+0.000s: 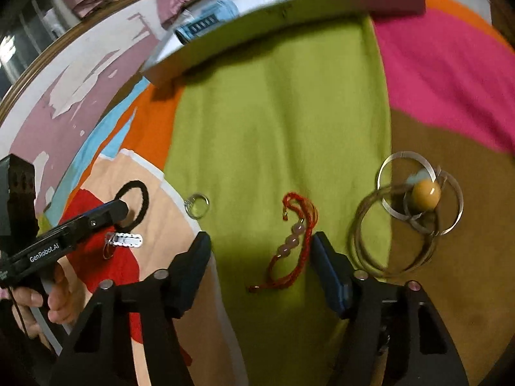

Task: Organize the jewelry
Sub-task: 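Grasp the black hair tie with the left tool while the right tool grasps the red bead bracelet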

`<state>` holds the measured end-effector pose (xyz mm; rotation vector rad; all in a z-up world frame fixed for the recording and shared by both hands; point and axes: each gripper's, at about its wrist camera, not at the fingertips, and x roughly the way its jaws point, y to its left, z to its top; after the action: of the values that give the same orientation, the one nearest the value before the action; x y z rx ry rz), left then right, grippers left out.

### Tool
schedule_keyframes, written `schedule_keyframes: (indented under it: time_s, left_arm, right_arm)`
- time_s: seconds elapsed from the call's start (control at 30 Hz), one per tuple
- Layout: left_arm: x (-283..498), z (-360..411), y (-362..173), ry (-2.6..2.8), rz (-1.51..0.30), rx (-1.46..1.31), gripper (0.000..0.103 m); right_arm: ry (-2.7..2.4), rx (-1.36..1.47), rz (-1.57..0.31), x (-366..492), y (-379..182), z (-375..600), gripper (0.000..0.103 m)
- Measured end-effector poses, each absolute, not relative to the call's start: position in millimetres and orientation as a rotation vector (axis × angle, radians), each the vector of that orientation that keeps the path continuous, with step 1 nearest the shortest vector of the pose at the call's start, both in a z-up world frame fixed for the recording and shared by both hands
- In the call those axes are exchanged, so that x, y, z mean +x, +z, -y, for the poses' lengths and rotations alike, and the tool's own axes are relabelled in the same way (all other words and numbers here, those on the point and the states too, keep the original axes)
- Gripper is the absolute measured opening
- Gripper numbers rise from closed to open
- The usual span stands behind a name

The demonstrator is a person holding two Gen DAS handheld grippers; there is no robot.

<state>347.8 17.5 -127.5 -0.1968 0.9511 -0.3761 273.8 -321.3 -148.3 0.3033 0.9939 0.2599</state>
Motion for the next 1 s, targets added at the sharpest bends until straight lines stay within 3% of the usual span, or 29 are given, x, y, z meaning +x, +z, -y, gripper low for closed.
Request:
schedule_keyframes:
  time_s: [0.07,0.23,0.37,0.43,0.7,1.0]
  left_arm:
    - [347,-20,-129,-0.393,-0.955,-0.215,0.018]
    - [343,-14,-129,-0.439,-0.964,-0.227,0.008]
    - [337,-6,-124,-0.475,-0.961,-0.214,0.006]
    - [336,-2,-122,-0.489,-0.962,-0.212,0.006]
    - [327,11,-112,-0.49,-0.944,-0.149,0.006]
    - [306,12,-87,-0.475,-0.881,-0.099,0.006]
  right_arm:
    - [0.27,0.313,-0.99,272,-150,317,0.055]
    - [0.314,0.337,-0.994,270,-150,308,0.034]
    - [0.329,0.343,-0.991,270,-150,301,0.032]
    - [0.336,0.34,-0.988,270,-150,298,0.023]
    - [0.33,0.374,-0.978,267,-155,306,0.01]
    - [0.42,0.476,-0.931,261,-142,307,0.009]
